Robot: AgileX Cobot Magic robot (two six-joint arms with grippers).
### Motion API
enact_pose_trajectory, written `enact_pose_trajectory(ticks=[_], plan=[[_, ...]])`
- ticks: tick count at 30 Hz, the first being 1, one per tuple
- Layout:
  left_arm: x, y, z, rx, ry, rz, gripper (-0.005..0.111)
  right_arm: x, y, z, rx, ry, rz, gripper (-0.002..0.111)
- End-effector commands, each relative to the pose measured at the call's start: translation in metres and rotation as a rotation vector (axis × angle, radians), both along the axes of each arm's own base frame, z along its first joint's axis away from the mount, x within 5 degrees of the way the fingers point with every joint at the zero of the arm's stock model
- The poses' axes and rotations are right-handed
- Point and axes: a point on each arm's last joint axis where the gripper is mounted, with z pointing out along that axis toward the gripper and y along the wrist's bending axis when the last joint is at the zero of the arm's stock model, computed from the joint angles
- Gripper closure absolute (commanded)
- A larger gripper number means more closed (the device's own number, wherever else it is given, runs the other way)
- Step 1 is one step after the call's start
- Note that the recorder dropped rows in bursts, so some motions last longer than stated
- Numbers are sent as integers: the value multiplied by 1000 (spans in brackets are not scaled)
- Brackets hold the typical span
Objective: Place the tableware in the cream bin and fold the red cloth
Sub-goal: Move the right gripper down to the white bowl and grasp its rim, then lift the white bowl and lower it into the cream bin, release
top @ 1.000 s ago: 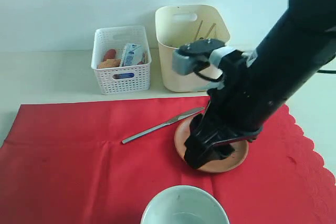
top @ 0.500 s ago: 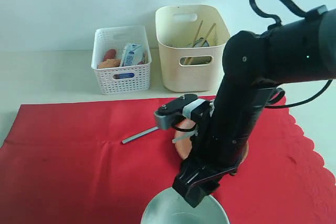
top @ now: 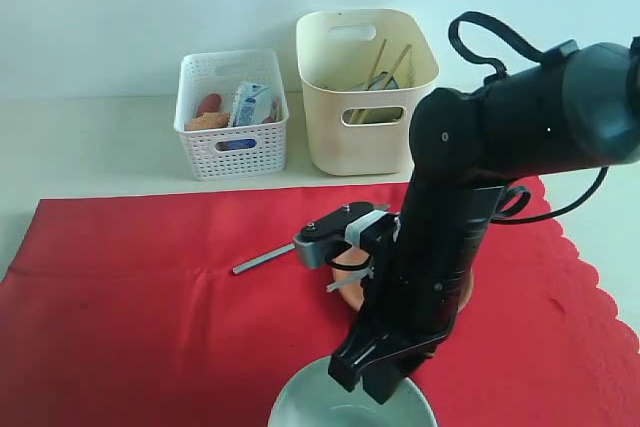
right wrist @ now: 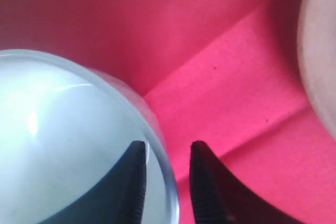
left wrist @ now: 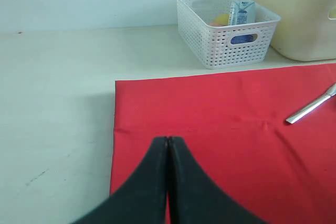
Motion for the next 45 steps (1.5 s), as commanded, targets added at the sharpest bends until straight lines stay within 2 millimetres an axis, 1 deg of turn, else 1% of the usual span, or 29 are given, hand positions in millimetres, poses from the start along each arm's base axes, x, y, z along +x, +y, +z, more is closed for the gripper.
enact_pose_trajectory(ticks=[1,4,8,12,15,20,25,27,32,35,38,41,45], plan=[[0,0,0,-1,-12,4,107,-2,-1,-1,-5,5,16,96],[0,0,0,-1,-12,4,107,-2,-1,-1,-5,5,16,108],[0,0,0,-1,-12,4,107,-2,-1,1,-2,0,17,108],[0,0,0,-1,-12,4,107,-4,-2,16,21,-20,44,108],[0,0,0,-1,-12,4,107,-3,-1,34,52,-57,56,108],[0,0,0,-1,-12,4,107,2,2,73,133,-176,56,108],[0,0,0,-1,-12,4,107,12,7,116,205,-323,68,108],[0,0,0,-1,-12,4,107,17,8,130,221,-374,70,108],[0,0,0,-1,-12,4,107,36,10,163,277,-516,21,108],[0,0,0,-1,-12,4,107,51,3,182,317,-605,-30,108],[0,0,0,-1,-12,4,107,71,-9,200,355,-704,-114,108],[0,0,0,-1,-12,4,107,95,-23,208,367,-762,-208,108],[0,0,0,-1,-12,4,107,129,-37,211,369,-805,-304,108]])
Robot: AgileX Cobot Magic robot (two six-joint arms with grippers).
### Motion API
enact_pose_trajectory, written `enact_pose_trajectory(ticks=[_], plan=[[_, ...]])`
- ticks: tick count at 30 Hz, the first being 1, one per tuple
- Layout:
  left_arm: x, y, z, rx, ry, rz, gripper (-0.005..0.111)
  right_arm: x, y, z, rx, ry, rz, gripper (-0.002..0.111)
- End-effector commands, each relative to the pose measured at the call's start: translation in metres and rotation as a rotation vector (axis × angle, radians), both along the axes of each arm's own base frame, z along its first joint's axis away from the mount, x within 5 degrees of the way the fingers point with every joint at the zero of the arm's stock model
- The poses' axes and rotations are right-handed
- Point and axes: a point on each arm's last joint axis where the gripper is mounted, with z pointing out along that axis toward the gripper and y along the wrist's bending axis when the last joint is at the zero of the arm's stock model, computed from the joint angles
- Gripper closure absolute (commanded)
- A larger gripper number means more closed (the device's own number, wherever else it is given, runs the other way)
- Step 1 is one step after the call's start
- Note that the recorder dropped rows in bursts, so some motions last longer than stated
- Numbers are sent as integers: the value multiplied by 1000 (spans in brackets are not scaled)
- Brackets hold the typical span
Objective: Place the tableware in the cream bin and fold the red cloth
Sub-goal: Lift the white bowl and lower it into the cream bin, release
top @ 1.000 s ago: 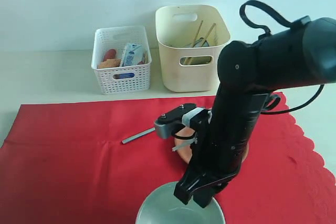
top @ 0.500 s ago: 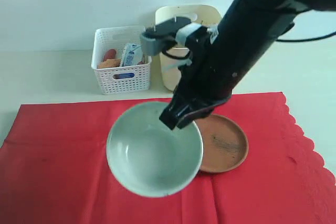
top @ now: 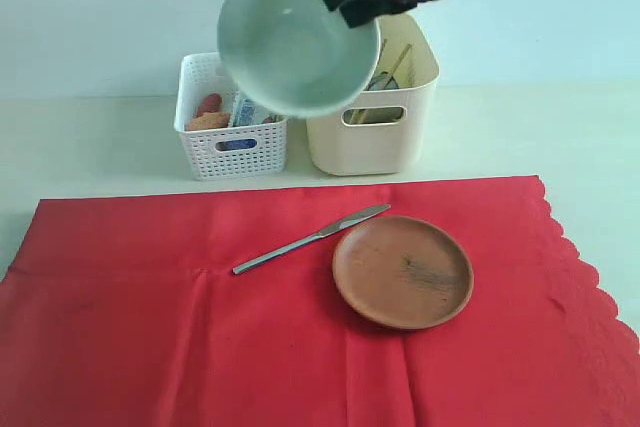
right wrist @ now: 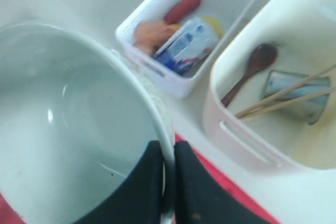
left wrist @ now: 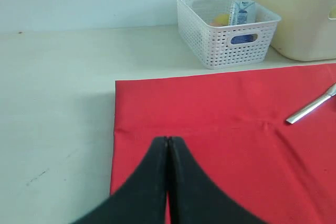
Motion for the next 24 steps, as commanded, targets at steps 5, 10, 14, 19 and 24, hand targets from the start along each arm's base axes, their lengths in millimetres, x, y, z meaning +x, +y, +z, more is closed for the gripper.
enact_pose_trajectory(ticks=[5,10,14,19,24], plan=[[0,0,0,-1,-12,4,107,81,-28,-13,52,-30,-183,108],[0,0,0,-1,-12,4,107,126,-42,-39,97,3,-259,108],[0,0,0,-1,-12,4,107,154,-52,-63,125,37,-319,108],[0,0,0,-1,-12,4,107,176,-58,-97,119,94,-338,108],[0,0,0,-1,-12,4,107,184,-57,-119,97,154,-329,108]])
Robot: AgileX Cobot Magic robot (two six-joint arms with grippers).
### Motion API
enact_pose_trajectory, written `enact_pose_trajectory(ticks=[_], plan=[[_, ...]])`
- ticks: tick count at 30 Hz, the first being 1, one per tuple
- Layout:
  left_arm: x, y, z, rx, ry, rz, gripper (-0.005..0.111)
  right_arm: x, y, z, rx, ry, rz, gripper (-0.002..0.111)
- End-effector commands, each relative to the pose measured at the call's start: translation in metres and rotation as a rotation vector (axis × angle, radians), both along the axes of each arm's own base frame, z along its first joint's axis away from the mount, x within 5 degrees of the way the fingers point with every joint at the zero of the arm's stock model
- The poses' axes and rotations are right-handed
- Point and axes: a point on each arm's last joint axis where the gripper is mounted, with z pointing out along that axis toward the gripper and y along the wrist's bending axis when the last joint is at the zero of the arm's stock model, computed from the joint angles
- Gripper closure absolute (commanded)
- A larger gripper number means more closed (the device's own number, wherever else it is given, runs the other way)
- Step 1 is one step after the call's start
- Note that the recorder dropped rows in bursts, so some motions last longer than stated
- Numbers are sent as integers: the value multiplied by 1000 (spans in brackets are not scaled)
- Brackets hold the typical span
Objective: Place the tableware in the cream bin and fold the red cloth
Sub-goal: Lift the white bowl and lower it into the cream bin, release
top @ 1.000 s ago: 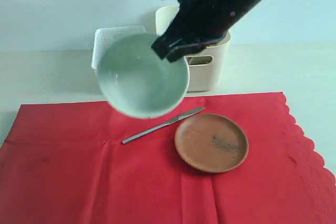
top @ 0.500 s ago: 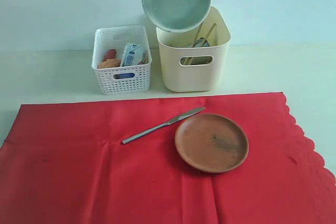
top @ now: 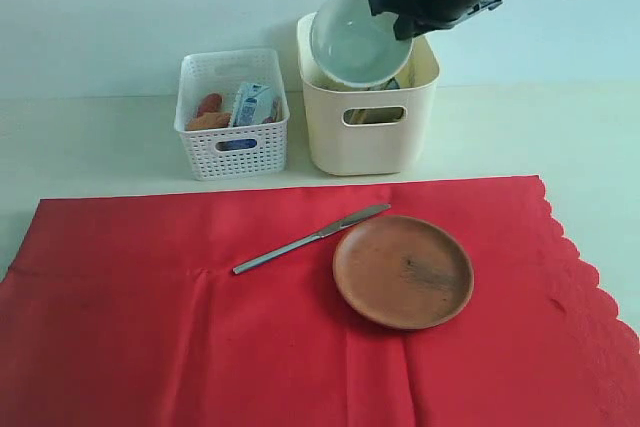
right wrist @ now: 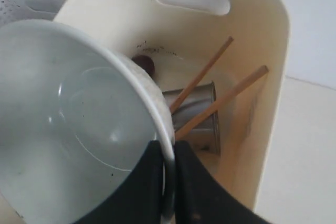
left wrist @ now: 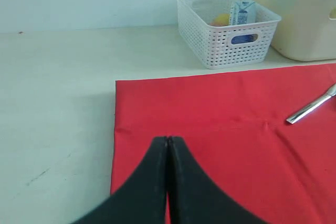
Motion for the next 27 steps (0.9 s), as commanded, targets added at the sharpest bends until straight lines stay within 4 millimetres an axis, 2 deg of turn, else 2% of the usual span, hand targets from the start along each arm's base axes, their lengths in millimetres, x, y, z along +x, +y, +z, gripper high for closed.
enact_pose_trajectory(ticks=[1,9,14,19,27], plan=[[0,0,0,-1,-12,4,107,7,1,-14,9,41,5,108],[0,0,0,-1,-12,4,107,10,-4,-32,-58,83,-14,106],[0,0,0,-1,-12,4,107,9,-7,-32,-81,104,-39,83],[0,0,0,-1,-12,4,107,5,-7,-15,-68,84,-45,63],[0,0,0,-1,-12,4,107,-17,-11,44,-47,50,-43,62]])
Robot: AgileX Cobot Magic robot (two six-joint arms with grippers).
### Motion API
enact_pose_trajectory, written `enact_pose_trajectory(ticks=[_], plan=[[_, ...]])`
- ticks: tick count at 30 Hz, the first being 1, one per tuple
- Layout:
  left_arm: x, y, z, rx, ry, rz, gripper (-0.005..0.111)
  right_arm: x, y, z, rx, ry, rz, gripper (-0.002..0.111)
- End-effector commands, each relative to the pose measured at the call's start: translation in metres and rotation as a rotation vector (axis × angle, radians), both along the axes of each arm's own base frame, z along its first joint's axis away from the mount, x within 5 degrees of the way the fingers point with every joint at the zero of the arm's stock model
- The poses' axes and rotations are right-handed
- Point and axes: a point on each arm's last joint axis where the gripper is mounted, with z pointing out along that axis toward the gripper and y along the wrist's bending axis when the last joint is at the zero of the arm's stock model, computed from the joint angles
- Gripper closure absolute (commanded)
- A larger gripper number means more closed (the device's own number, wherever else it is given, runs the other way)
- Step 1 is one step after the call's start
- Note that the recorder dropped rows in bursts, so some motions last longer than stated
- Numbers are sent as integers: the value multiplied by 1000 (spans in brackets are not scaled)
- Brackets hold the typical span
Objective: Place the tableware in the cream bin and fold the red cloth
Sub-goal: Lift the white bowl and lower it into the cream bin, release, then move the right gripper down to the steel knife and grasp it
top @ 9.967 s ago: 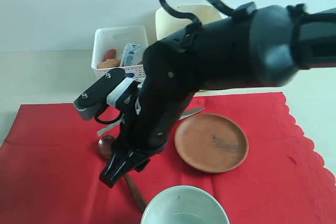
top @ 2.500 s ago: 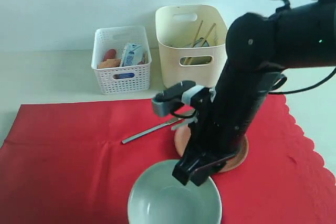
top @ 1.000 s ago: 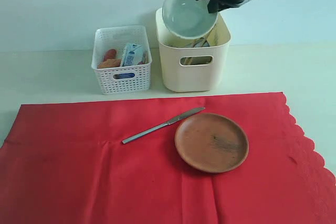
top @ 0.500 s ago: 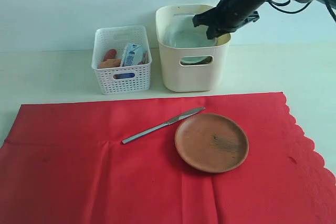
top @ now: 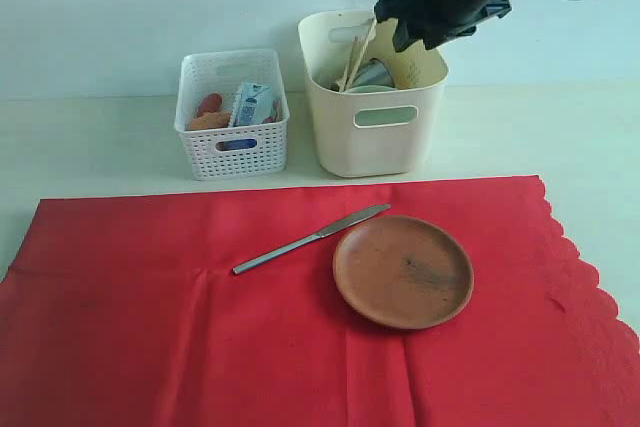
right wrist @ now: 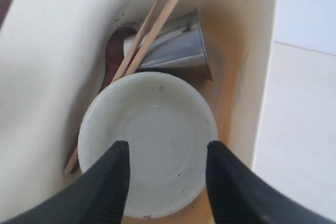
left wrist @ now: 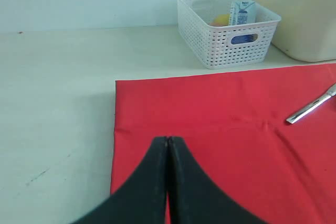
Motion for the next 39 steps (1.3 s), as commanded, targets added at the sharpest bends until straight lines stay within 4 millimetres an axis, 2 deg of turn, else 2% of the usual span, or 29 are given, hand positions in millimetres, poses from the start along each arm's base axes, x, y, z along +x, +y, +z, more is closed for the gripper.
enact_pose_trajectory(ticks=[1,7,12,16,19,20,22,24,28,33,35,36,39], plan=[[0,0,0,-1,-12,4,107,-18,-5,47,2,-32,11,62],[0,0,0,-1,-12,4,107,-47,-9,88,-14,1,52,62],[0,0,0,-1,-12,4,107,-66,-12,110,-26,23,77,62],[0,0,0,-1,-12,4,107,-76,-13,124,-7,1,76,62],[0,0,0,-1,-12,4,107,-89,-13,129,25,20,89,62],[0,0,0,-1,-12,4,107,-99,-12,128,31,35,119,62],[0,0,0,-1,-12,4,107,-130,-6,119,93,81,277,62],[0,0,0,-1,-12,4,107,-146,5,105,212,97,442,62],[0,0,0,-1,-12,4,107,-158,25,79,169,93,649,62],[0,0,0,-1,-12,4,107,-174,85,40,58,18,1071,62],[0,0,0,-1,-12,4,107,-175,101,27,35,-1,1132,62],[0,0,0,-1,-12,4,107,-176,115,13,-9,-7,1176,62],[0,0,0,-1,-12,4,107,-174,135,-16,-180,-37,1228,62]])
